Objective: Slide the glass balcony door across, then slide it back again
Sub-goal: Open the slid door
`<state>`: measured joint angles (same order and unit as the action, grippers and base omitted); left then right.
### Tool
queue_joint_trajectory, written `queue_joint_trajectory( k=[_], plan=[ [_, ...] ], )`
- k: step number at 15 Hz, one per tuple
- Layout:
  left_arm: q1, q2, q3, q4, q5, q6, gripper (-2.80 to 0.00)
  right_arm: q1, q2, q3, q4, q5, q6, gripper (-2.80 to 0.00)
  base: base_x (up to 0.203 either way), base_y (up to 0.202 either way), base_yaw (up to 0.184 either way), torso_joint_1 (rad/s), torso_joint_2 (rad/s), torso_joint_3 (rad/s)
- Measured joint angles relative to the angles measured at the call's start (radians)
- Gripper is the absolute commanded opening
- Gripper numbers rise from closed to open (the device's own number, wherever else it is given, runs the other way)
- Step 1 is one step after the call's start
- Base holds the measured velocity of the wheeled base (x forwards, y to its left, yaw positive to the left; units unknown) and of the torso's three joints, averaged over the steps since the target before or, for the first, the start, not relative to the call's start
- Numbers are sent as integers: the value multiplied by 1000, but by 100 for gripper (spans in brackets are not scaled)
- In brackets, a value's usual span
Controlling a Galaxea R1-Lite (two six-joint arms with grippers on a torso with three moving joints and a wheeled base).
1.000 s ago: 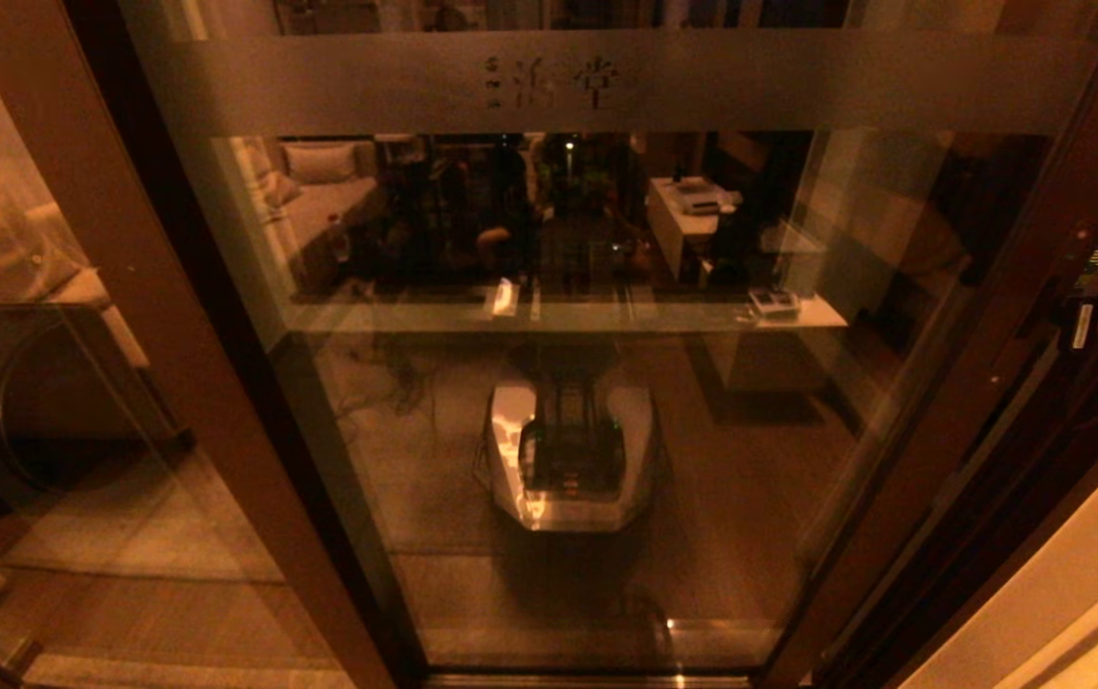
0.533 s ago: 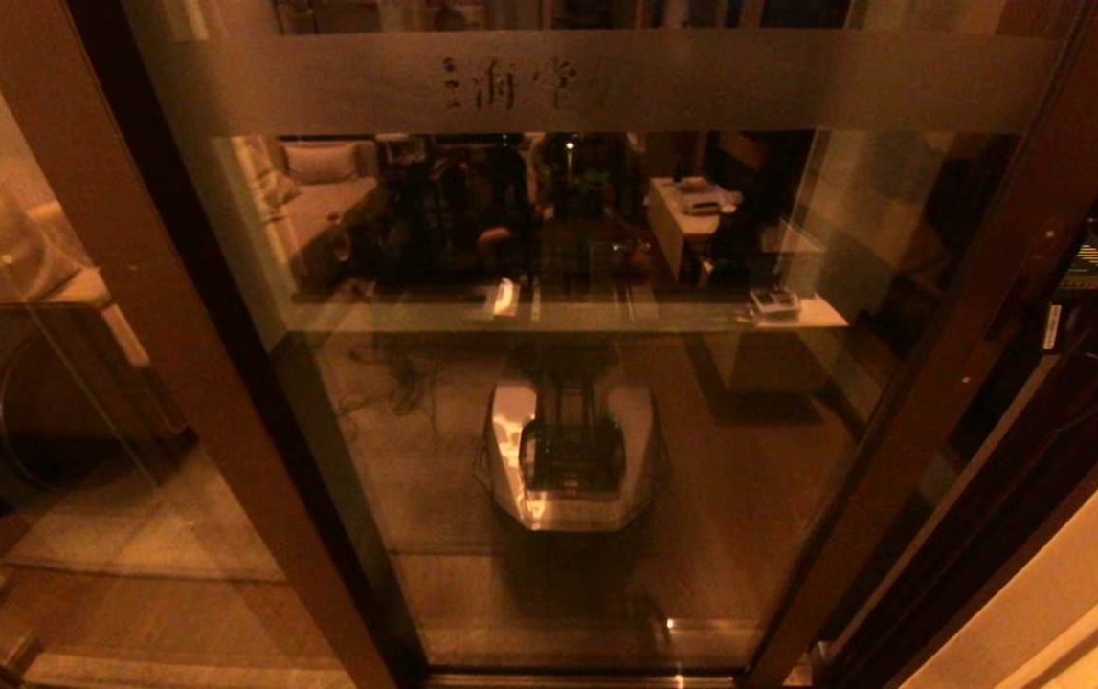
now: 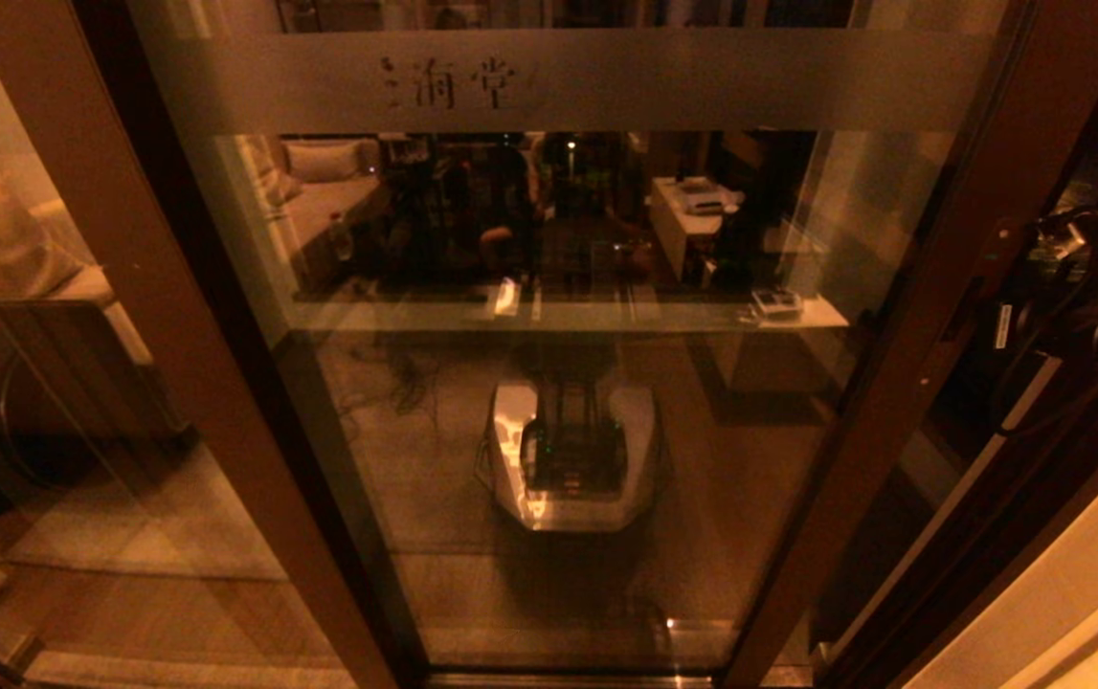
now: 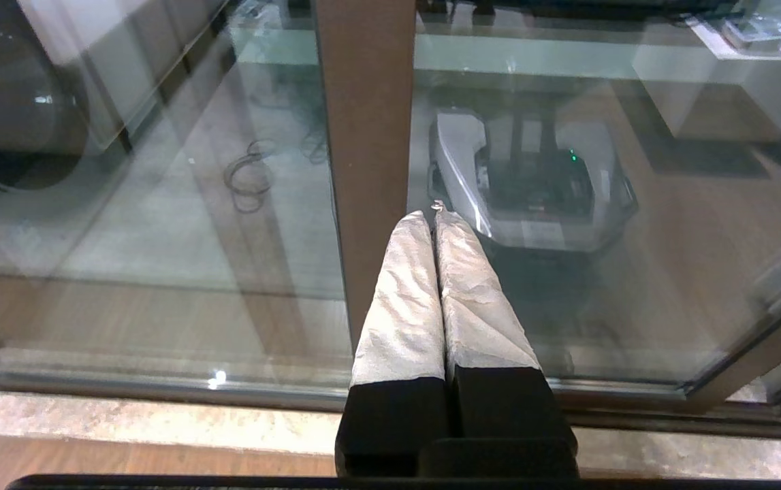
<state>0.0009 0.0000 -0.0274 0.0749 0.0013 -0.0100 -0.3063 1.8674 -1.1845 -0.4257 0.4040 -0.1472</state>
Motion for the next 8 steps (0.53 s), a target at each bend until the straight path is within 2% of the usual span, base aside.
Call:
queue_joint_trajectory(
  k=[8],
  plan=[
    [0,0,0,0,0,0,-280,75,-12,16,-1,-42,11,-280,0,0,0,0,0,0]
  ],
)
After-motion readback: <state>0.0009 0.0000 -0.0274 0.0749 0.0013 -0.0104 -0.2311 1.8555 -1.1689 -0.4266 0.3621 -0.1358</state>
